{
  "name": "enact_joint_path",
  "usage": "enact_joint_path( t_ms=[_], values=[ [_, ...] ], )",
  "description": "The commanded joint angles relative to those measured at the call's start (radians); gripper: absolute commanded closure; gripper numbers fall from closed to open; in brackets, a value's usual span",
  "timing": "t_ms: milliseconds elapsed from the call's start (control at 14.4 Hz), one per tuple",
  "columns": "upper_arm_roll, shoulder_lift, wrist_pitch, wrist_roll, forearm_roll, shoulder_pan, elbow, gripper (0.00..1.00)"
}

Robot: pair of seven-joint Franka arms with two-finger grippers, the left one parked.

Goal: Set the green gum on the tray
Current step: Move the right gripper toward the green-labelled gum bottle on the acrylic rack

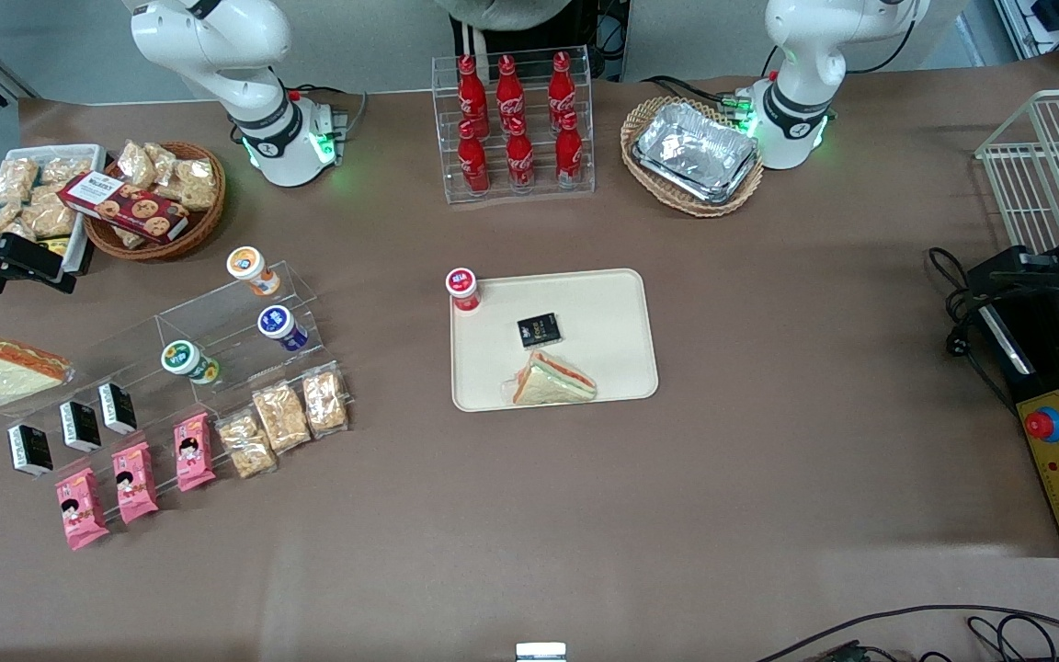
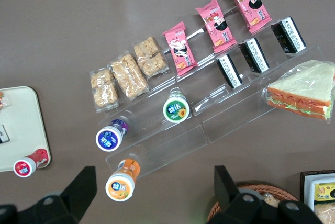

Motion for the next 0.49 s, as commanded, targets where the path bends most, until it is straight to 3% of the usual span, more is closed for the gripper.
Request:
enact_joint_path(
  t_ms=[0,139,417],
  values=[
    [-0.001,0.005,-0.022,-0.001,-0.004,0.003,0.017,0.0],
    [0.001,0.011,-0.01,-0.008,-0.007,0.004,0.02,0.0],
    [0.028,0.02,0.001,-0.01,-0.085,0.004,0.017,0.0]
  ],
)
